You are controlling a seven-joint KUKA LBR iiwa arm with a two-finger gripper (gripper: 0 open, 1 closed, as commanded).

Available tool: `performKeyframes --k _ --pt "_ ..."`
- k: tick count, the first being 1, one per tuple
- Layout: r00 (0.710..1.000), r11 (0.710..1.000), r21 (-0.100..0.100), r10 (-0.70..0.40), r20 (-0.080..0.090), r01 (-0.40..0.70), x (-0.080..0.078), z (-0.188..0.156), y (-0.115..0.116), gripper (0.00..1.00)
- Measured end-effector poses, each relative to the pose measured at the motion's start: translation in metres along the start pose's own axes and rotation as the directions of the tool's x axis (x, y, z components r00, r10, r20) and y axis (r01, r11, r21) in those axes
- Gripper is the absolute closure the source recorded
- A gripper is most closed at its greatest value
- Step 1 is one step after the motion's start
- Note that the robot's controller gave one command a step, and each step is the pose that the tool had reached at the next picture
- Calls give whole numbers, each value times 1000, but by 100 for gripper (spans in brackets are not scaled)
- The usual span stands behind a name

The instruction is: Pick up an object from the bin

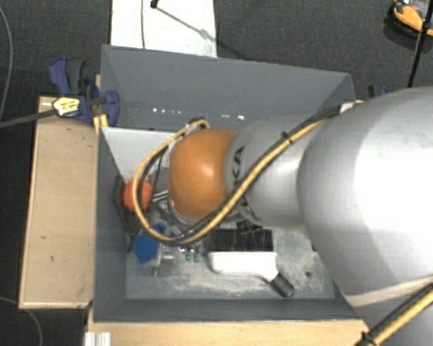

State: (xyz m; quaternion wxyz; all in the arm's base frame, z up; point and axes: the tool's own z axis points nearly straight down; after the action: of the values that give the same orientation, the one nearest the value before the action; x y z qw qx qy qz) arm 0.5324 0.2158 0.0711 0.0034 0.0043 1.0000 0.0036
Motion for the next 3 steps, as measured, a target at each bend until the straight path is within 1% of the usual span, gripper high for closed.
performKeyframes --k 1,3 --pt "999 999 1 -35 -10 35 -26 -2 4 100" --pt "999 999 0 -34 -11 34 -26 -5 4 100"
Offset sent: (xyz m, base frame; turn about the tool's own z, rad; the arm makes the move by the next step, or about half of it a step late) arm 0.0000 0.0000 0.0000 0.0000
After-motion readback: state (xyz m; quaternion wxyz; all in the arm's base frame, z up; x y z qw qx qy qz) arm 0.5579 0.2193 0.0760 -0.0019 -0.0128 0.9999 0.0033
